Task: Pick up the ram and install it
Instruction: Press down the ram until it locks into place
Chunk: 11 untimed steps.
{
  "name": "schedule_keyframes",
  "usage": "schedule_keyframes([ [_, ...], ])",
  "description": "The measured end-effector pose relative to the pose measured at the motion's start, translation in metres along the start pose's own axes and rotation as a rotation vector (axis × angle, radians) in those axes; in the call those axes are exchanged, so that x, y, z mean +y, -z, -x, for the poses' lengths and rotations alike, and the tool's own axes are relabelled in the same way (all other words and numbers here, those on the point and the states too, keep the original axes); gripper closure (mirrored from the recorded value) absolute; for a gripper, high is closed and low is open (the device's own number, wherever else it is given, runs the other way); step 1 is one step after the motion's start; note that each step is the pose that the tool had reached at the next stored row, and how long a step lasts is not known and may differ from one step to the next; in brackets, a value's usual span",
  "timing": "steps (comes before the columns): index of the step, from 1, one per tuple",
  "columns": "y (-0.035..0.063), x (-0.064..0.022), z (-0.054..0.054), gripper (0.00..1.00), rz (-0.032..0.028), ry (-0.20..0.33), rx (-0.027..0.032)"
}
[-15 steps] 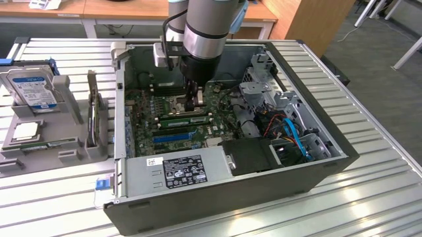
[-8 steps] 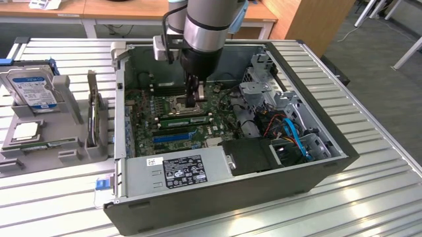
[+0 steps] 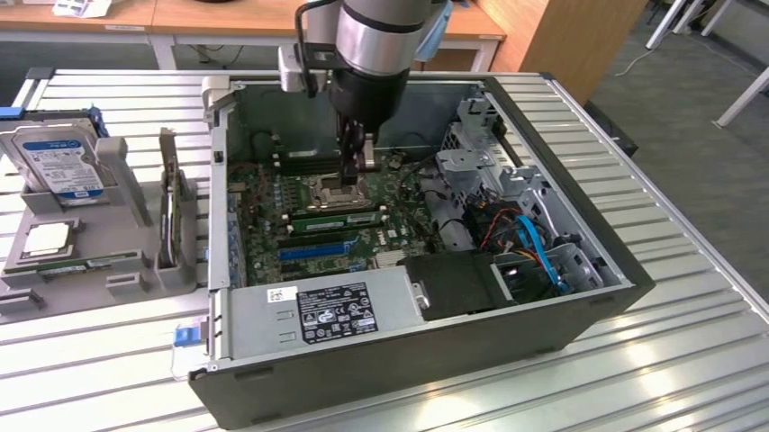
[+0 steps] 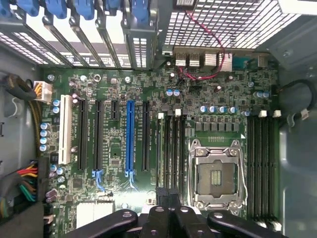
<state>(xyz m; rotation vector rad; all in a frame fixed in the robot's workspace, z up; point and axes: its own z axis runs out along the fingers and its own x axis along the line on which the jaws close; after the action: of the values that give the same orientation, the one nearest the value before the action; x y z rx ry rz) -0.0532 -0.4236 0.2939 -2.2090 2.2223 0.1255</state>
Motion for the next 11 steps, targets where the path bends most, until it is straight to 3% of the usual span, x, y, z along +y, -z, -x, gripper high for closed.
schedule_keyframes([
  [11, 0.0254, 0.0014, 0.002, 0.90, 0.0000, 0.000, 0.0001],
])
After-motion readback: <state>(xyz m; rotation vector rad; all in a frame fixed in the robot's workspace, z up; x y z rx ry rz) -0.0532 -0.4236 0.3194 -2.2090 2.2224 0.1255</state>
